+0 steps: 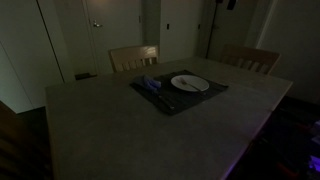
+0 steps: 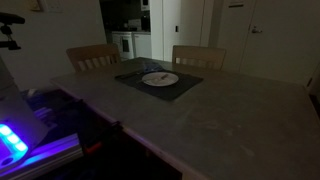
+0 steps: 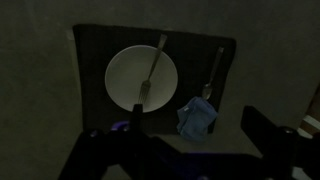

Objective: Pick up the folk from the plate and place it on the table.

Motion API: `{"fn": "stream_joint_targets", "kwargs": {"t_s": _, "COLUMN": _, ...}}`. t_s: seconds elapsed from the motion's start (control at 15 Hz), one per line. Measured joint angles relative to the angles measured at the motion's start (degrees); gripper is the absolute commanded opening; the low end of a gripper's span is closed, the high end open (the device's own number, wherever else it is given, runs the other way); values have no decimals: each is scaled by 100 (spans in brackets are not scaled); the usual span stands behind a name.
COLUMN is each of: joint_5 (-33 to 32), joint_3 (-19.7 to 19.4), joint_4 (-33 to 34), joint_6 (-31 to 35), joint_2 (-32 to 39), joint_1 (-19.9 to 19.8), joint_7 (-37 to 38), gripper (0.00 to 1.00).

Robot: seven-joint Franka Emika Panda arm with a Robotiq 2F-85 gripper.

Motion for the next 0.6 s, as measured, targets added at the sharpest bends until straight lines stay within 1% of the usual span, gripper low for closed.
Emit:
{"fn": "stream_joint_targets", "kwargs": {"t_s": 0.2, "joint_5": -224, "joint_3": 52, "joint_4": 309, "joint_6": 35, "joint_2": 618, "joint_1": 1, "joint_7": -70, "gripper": 100}}
{"fn": "stream_joint_targets", "kwargs": {"t_s": 0.6, "joint_5": -532, "joint_3": 219, "joint_4": 659, "joint_6": 288, "joint_2": 1632, "joint_1": 1, "joint_7": -73, "gripper": 100}}
